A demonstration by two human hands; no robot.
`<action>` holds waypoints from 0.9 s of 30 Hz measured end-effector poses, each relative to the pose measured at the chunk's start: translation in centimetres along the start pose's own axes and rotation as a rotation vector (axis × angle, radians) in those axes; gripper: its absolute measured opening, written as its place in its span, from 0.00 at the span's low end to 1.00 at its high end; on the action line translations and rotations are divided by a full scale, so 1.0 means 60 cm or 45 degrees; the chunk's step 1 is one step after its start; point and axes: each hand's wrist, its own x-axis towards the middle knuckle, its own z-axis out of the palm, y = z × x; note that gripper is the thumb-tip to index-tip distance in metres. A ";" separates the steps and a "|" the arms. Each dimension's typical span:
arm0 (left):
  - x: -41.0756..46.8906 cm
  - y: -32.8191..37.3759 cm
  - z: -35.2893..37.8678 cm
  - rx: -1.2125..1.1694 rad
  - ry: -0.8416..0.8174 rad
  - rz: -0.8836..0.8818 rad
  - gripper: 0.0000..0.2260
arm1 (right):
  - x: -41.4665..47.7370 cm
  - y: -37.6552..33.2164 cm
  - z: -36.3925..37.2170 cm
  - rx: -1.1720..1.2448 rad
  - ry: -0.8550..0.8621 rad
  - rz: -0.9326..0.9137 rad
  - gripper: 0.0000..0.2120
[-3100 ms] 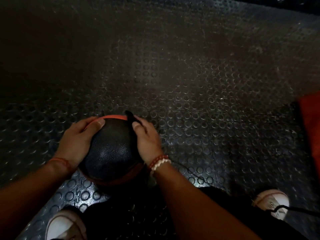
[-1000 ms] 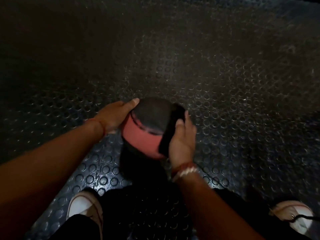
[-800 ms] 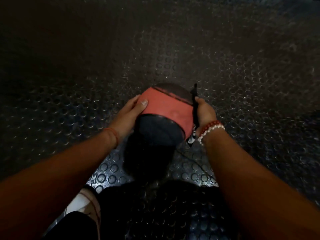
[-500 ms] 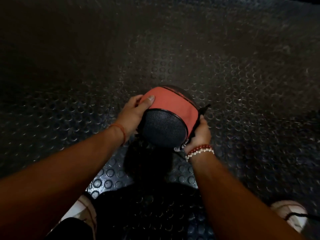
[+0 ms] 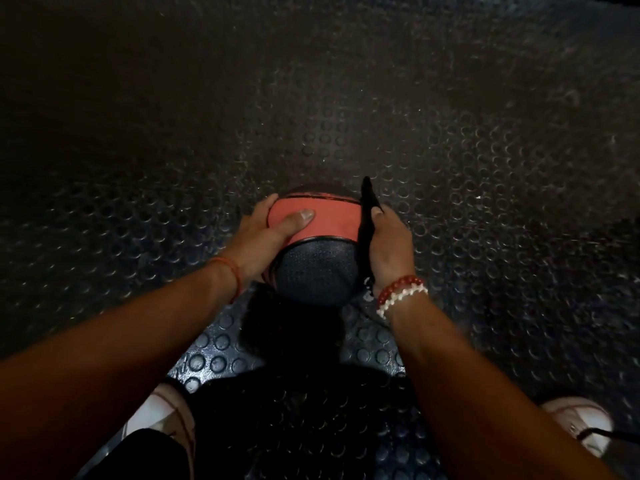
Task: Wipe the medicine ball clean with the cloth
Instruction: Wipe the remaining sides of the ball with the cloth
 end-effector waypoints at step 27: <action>-0.012 0.022 0.023 0.420 -0.159 0.213 0.52 | -0.024 -0.015 -0.017 -0.729 -0.005 -0.525 0.20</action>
